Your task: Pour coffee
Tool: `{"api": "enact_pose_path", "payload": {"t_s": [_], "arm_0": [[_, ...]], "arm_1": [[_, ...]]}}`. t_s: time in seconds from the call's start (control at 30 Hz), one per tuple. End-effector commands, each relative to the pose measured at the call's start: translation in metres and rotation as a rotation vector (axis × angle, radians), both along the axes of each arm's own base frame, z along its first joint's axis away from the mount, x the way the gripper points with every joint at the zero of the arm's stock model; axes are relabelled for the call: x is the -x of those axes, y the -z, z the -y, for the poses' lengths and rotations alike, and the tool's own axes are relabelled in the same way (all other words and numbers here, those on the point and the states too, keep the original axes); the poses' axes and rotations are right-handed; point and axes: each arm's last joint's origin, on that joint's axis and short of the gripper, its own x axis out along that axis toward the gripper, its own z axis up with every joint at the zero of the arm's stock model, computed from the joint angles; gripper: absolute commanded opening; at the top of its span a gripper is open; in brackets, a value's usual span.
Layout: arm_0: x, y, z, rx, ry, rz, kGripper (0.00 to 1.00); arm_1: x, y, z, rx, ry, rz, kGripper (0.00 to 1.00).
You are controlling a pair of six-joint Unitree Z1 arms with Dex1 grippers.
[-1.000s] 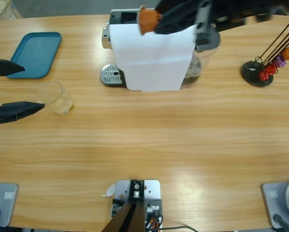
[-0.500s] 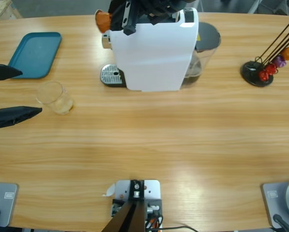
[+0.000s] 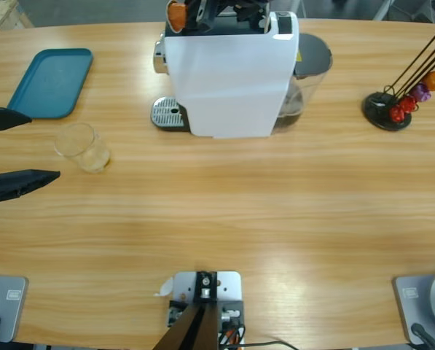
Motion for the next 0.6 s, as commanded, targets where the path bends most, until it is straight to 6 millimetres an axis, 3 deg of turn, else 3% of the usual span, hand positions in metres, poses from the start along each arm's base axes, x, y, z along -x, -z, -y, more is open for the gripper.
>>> {"api": "enact_pose_path", "payload": {"t_s": [0.03,0.3,0.47,0.6], "arm_0": [[0.005,0.011,-0.003,-0.009,0.006,-0.033,0.918],[0.005,0.012,-0.003,-0.012,0.006,-0.035,0.918],[0.005,0.012,-0.004,-0.011,0.006,-0.034,0.918],[0.005,0.013,-0.004,-0.014,0.006,-0.037,0.918]], "arm_1": [[-0.016,0.027,-0.001,0.067,0.024,-0.046,0.002],[-0.021,0.033,-0.001,0.077,0.031,-0.056,0.030],[-0.025,0.041,-0.004,0.098,0.042,-0.062,0.207],[-0.027,0.043,-0.003,0.125,0.086,-0.049,0.542]]}}
